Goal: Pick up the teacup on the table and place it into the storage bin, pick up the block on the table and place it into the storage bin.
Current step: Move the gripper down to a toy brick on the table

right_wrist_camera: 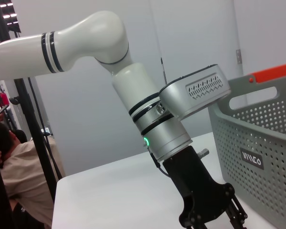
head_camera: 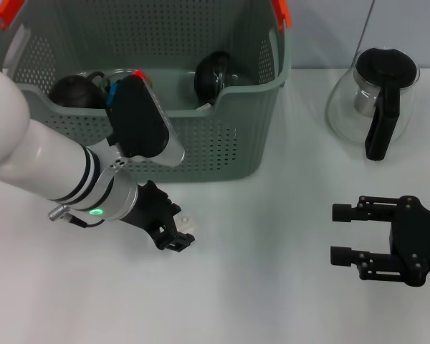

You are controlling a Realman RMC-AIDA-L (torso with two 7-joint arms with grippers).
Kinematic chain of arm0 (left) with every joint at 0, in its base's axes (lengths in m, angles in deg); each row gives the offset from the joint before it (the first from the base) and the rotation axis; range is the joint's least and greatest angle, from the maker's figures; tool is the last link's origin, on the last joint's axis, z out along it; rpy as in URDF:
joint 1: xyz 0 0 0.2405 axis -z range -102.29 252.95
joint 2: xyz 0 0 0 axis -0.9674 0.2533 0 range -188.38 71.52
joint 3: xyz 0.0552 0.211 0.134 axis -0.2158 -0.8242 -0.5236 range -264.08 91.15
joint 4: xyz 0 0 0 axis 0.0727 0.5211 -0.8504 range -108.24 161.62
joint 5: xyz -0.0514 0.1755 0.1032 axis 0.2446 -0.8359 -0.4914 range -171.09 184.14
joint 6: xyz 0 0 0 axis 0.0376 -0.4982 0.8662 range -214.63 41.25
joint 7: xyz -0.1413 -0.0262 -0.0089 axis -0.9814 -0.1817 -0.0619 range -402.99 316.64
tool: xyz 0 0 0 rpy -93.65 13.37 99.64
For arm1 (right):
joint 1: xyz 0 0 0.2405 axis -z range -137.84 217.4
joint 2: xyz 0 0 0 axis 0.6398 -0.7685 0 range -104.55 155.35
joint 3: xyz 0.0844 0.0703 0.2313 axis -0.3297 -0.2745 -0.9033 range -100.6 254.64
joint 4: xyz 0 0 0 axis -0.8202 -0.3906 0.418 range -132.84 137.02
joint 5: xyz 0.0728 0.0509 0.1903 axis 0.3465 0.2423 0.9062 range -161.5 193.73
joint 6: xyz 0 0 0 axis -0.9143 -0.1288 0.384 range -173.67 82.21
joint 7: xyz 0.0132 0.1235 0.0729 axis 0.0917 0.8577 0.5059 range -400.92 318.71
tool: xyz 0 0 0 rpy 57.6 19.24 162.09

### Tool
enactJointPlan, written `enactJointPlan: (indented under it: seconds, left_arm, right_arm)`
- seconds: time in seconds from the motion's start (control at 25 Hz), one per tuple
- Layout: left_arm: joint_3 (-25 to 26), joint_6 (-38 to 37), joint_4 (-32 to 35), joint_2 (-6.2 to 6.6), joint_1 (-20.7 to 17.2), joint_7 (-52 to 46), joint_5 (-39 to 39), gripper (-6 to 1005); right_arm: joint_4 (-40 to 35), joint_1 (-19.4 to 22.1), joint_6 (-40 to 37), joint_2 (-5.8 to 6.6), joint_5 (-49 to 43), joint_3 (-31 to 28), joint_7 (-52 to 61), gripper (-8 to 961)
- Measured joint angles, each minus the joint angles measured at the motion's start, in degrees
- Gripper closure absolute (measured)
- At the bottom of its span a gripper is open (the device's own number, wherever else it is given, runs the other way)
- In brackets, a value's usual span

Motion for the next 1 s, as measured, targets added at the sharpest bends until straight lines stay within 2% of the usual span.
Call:
enactJointPlan:
  seconds: [0.64, 0.84, 1.0]
  left_arm:
    - [-1.3, 1.6, -1.4, 0.01, 0.2, -1.0, -1.3, 495]
    - [-1.4, 1.8, -1.5, 0.01, 0.3, -1.3, -1.4, 591]
    - [-2.0, 2.6, -1.3, 0.01, 0.2, -1.7, -1.7, 592]
  right_arm:
    - [0.0, 0.0, -0.5, 0.07, 0.0, -0.4, 0.0, 252]
    - [0.0, 0.1, -0.6, 0.06, 0.0, -0.4, 0.0, 253]
    - [0.0, 0.2, -0.6, 0.06, 0.0, -0.5, 0.0, 253]
